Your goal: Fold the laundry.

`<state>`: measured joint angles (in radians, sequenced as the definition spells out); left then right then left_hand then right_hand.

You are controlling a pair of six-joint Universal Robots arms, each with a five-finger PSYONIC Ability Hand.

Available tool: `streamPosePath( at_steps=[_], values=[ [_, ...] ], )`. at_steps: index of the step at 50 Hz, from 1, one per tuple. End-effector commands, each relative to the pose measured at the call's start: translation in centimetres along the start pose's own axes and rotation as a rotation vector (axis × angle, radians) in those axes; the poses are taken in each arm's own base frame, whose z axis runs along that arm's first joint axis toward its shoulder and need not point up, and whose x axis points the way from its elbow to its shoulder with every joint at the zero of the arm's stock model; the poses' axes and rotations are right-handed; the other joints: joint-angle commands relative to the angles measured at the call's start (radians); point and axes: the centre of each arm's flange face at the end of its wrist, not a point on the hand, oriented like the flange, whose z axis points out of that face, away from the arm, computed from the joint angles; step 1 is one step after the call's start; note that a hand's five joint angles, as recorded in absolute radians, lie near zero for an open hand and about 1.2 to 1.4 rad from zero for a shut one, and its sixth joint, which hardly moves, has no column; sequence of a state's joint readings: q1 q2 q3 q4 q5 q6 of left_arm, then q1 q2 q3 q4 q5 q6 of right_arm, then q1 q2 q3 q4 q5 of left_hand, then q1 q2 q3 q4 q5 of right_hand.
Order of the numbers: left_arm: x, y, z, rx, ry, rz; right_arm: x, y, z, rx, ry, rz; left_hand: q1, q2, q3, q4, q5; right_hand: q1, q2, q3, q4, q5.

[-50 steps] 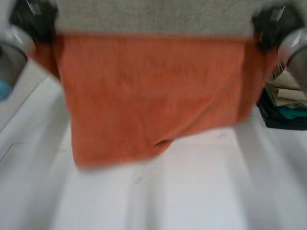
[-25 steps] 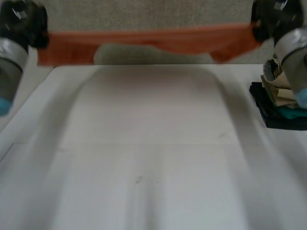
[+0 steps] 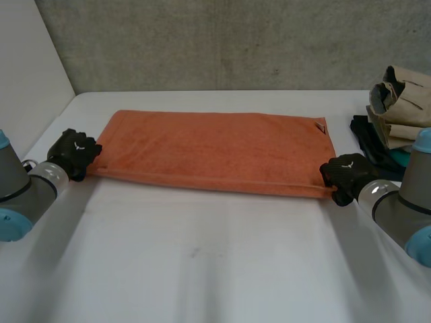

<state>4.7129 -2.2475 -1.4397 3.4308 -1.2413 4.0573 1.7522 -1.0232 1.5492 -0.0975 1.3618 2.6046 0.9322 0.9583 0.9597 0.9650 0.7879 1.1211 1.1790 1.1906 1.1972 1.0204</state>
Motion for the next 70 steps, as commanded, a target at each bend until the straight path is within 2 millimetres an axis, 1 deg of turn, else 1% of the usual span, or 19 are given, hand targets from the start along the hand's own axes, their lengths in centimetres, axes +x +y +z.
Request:
streamPosePath(
  at_steps=[1,3,8,13,17,20,22,23,26,27,31,36,38,42,47,50,57,64,70],
  values=[
    [0.2,0.9,0.9,-0.032,0.003,-0.008,0.7,-0.4,0.0,0.009,0.019,0.039,0.048,0.022,0.02,0.015,0.017,0.275,0.217,0.206,0.199,0.201],
    [0.2,1.2,0.9,-0.054,0.002,-0.006,0.9,-0.3,0.0,0.006,0.026,0.045,-0.02,-0.046,-0.047,-0.053,-0.05,0.275,0.217,0.206,0.199,0.201],
    [-0.2,1.2,0.7,-0.062,-0.01,0.011,1.0,-0.3,0.0,-0.001,0.03,0.054,0.015,-0.011,-0.013,-0.018,-0.015,0.275,0.217,0.206,0.199,0.201],
    [-0.4,0.8,0.1,-0.047,0.004,0.019,1.4,-0.3,0.0,-0.011,0.031,0.058,0.463,0.437,0.435,0.43,0.433,0.275,0.217,0.206,0.199,0.201],
    [-0.6,0.5,-0.9,-0.062,0.029,0.043,1.8,-0.4,-0.1,-0.029,0.028,0.057,0.464,0.438,0.437,0.431,0.434,0.275,0.217,0.206,0.199,0.201],
    [-0.7,0.2,-3.1,-0.114,0.087,0.042,1.9,-0.2,-0.7,-0.077,-0.003,0.042,0.464,0.438,0.437,0.431,0.434,0.275,0.217,0.206,0.199,0.201],
    [-1.0,-0.2,-5.3,-0.175,0.137,0.037,1.8,0.0,-2.1,-0.145,-0.062,-0.007,0.464,0.438,0.437,0.431,0.434,0.275,0.217,0.206,0.199,0.201],
    [-1.0,-0.5,-6.9,-0.215,0.178,0.038,1.7,-0.1,-3.4,-0.19,-0.111,-0.056,0.464,0.438,0.437,0.431,0.434,0.275,0.217,0.206,0.199,0.201],
    [-0.7,-0.6,-9.5,-0.304,0.267,0.033,2.0,0.1,-5.4,-0.273,-0.194,-0.141,0.464,0.438,0.437,0.431,0.434,0.275,0.217,0.206,0.199,0.201],
    [-0.6,-0.5,-11.2,-0.362,0.327,0.032,2.1,0.5,-6.7,-0.341,-0.263,-0.19,0.464,0.438,0.437,0.431,0.434,0.275,0.217,0.206,0.199,0.201],
    [0.1,-0.3,-14.8,-0.454,0.502,0.039,2.9,1.4,-9.7,-0.476,-0.43,-0.303,0.464,0.438,0.437,0.431,0.434,0.275,0.217,0.206,0.199,0.201],
    [-0.2,0.3,-16.4,-0.46,0.601,0.087,3.7,1.6,-10.6,-0.505,-0.489,-0.376,0.464,0.438,0.437,0.431,0.434,0.275,0.217,0.206,0.199,0.201],
    [-0.2,0.1,-16.3,-0.442,0.603,0.12,3.9,1.4,-10.2,-0.487,-0.459,-0.379,0.464,0.438,0.437,0.431,0.434,0.275,0.217,0.206,0.199,0.201],
    [-0.2,-1.9,-14.7,-0.364,0.53,0.154,3.9,0.6,-8.4,-0.402,-0.342,-0.36,0.464,0.438,0.437,0.431,0.434,0.275,0.217,0.206,0.199,0.201],
    [-0.9,-5.0,-10.6,-0.254,0.362,0.073,3.8,-0.5,-5.1,-0.247,-0.174,-0.299,0.464,0.438,0.437,0.431,0.434,0.275,0.217,0.206,0.199,0.201],
    [-0.9,-6.0,-8.0,-0.199,0.298,0.036,4.1,-0.9,-3.1,-0.153,-0.091,-0.261,0.464,0.438,0.437,0.431,0.434,0.275,0.217,0.206,0.199,0.201],
    [-0.6,-6.7,-2.6,-0.154,0.169,0.077,4.7,-1.3,0.8,-0.022,0.006,-0.237,0.464,0.438,0.437,0.431,0.434,0.275,0.217,0.206,0.199,0.201],
    [-1.6,-7.6,2.5,-0.1,-0.041,0.09,5.6,-1.8,4.9,0.088,0.143,-0.245,0.464,0.438,0.437,0.431,0.434,0.275,0.217,0.206,0.199,0.201],
    [-1.1,-7.7,4.9,-0.091,-0.1,0.081,6.3,-2.3,7.6,0.152,0.237,-0.256,0.464,0.438,0.437,0.431,0.434,0.275,0.217,0.206,0.199,0.201]
  ],
)
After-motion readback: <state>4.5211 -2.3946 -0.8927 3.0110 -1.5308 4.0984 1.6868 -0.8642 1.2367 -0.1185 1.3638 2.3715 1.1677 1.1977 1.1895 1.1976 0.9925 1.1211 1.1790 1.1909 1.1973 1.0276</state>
